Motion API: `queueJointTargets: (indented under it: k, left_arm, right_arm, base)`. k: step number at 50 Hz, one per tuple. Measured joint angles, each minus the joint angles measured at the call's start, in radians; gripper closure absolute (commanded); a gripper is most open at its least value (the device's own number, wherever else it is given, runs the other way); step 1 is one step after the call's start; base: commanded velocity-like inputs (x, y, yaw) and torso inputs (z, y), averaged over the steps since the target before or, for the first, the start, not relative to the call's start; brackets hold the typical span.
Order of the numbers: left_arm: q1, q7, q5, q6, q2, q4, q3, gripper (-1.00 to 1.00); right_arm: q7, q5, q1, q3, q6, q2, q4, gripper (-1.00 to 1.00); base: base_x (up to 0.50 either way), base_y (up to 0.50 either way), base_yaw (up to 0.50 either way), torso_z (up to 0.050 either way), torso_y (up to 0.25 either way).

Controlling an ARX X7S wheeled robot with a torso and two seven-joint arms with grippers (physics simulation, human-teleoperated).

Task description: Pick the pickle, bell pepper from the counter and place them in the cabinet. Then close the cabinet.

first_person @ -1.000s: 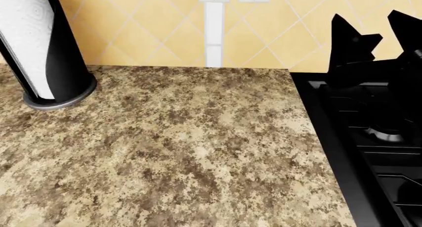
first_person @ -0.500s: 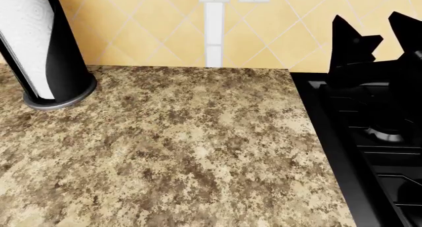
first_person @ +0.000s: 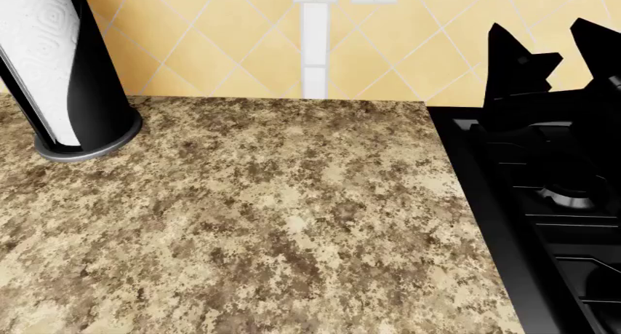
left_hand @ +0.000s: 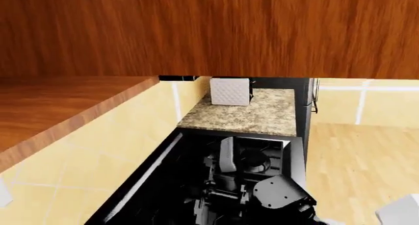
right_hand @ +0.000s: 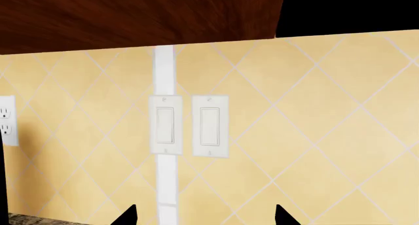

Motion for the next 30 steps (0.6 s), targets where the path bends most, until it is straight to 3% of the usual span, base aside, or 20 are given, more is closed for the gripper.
queueJointTargets:
  k: [13, 30]
  left_arm:
    - [0.201, -0.221, -0.151, 0.134, -0.108, 0.168, 0.121, -1.00]
    - [0.450, -0.321, -0.060, 0.251, -0.276, 0.463, 0.093, -1.00]
  right_arm:
    - [-0.004, 0.004, -0.070, 0.072, -0.037, 0.011, -0.023, -1.00]
    - [0.038, -0.009, -0.208, 0.288, -0.130, 0.009, -0.075, -1.00]
  base:
    - [0.00, 0.00, 0.00, 0.000, 0.000]
    - [0.00, 0.00, 0.00, 0.000, 0.000]
